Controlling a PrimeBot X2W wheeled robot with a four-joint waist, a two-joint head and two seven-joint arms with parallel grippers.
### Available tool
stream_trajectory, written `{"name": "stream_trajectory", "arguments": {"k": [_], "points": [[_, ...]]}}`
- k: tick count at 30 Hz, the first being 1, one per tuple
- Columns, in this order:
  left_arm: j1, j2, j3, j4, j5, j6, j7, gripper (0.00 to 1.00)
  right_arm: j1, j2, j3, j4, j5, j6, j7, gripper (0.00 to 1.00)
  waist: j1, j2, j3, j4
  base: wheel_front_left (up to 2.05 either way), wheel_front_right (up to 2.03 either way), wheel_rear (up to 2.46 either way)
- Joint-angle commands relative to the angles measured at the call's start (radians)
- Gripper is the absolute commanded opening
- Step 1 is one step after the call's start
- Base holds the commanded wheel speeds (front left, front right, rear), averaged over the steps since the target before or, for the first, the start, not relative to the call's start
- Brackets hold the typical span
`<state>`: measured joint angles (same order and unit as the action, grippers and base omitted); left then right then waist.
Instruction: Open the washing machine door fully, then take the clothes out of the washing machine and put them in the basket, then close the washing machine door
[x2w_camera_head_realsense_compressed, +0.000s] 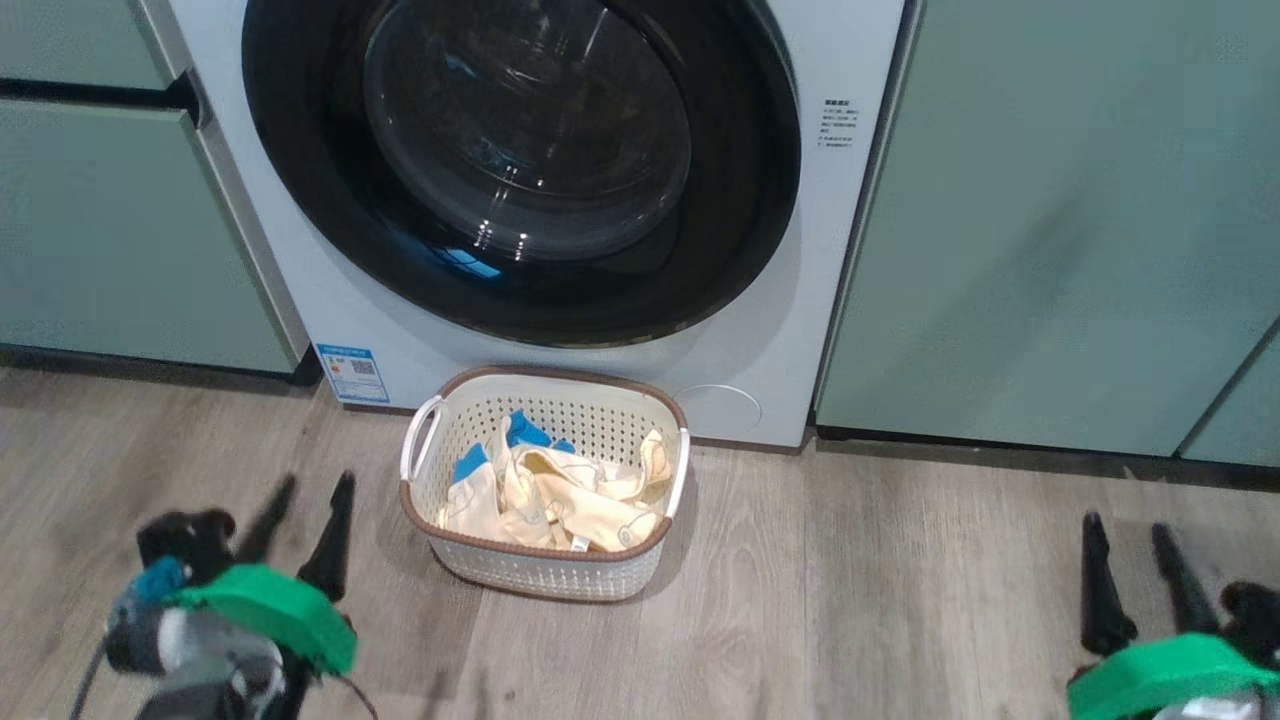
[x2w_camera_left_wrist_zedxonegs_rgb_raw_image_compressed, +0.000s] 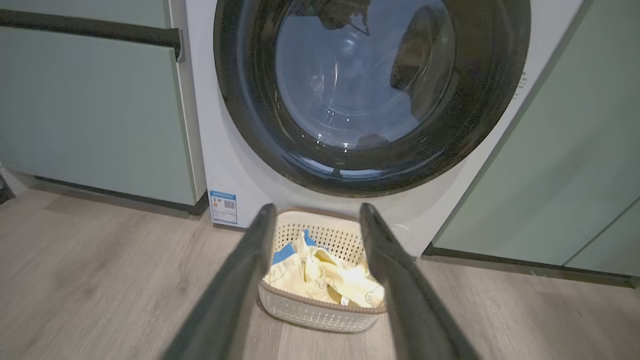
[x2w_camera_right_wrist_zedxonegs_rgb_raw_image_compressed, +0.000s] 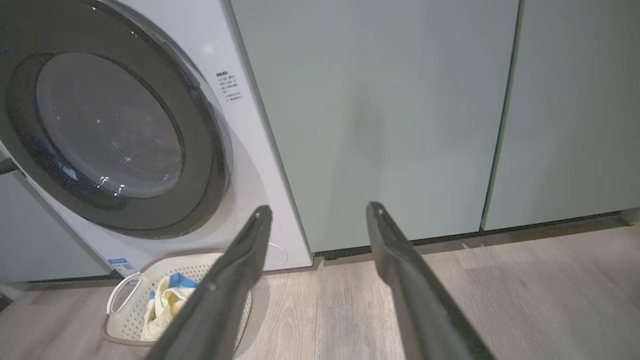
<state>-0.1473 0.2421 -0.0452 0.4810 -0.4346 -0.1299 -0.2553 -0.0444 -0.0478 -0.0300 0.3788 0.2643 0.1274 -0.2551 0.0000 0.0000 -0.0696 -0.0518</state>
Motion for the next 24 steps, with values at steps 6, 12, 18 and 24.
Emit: {"name": "stream_trajectory", "arguments": {"k": [6, 12, 18, 24], "points": [[0.064, -0.044, -0.011, 0.067, -0.009, 0.000, 0.005, 0.00, 0.042, 0.006, 0.002, 0.078, 0.008, 0.000, 0.005, 0.00, 0.0000, 0.0000, 0.001, 0.001, 0.00, 0.00, 0.00], [0.062, -0.051, -0.002, 0.053, -0.065, 0.000, 0.023, 0.00, 0.036, 0.006, -0.003, 0.069, 0.073, 0.000, 0.024, 0.00, 0.0000, 0.0000, 0.004, 0.003, 0.00, 0.00, 0.00], [0.062, -0.059, 0.007, 0.035, -0.130, 0.000, 0.043, 0.00, 0.031, 0.006, -0.007, 0.056, 0.148, 0.000, 0.043, 0.00, 0.0000, 0.0000, 0.008, 0.006, 0.00, 0.00, 0.00], [0.061, -0.065, 0.014, 0.023, -0.177, 0.000, 0.057, 0.00, 0.027, 0.005, -0.010, 0.047, 0.202, 0.000, 0.057, 0.00, 0.0000, 0.0000, 0.011, 0.008, 0.00, 0.00, 0.00]]}}
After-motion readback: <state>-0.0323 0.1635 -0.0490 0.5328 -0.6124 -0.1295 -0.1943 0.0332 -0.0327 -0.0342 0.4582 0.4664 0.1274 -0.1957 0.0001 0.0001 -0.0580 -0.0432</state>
